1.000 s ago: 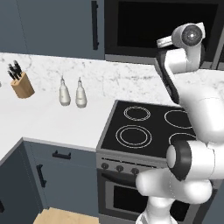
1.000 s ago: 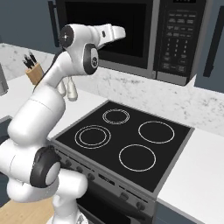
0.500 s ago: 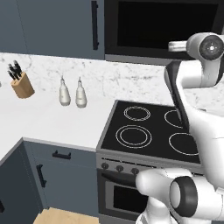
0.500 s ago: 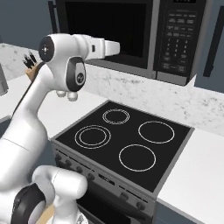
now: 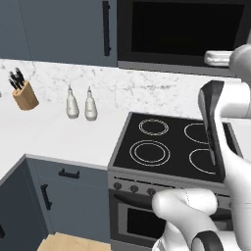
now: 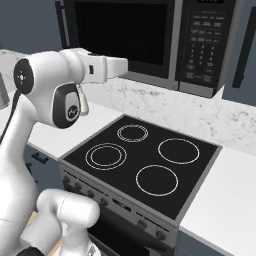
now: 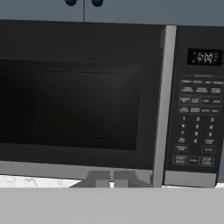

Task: Pick the tomato from the sink and place it in the bowl. Then pick the bowl and place it in the microwave. Then close the microwave door and press the start button.

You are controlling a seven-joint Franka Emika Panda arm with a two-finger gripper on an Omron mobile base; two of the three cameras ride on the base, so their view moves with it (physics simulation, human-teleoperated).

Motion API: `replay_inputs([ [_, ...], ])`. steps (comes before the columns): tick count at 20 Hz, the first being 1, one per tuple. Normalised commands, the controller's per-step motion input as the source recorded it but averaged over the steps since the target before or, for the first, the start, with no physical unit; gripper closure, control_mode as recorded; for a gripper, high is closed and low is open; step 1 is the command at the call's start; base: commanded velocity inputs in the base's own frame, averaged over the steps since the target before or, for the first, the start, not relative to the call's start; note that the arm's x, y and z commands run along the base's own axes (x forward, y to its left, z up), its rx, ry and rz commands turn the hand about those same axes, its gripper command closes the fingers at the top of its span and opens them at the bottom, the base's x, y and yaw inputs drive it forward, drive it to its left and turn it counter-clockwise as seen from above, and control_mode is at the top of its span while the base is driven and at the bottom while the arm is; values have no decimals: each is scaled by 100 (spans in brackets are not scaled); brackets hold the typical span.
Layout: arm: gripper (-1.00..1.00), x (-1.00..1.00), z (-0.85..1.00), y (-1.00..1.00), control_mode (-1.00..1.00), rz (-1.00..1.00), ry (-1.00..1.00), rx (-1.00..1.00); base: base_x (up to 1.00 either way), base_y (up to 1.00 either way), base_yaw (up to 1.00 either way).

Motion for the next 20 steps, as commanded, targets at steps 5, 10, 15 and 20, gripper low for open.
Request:
replay_inputs([
  [5,100,-75,6,0,-100,0,-6,0,0,0,0],
  [10,100,-41,1,-6,-100,0,-1,0,0,0,0],
  [15,100,-3,0,-15,-100,0,2,0,0,0,0],
  [20,100,0,0,-31,-100,0,8,2,0,0,0],
])
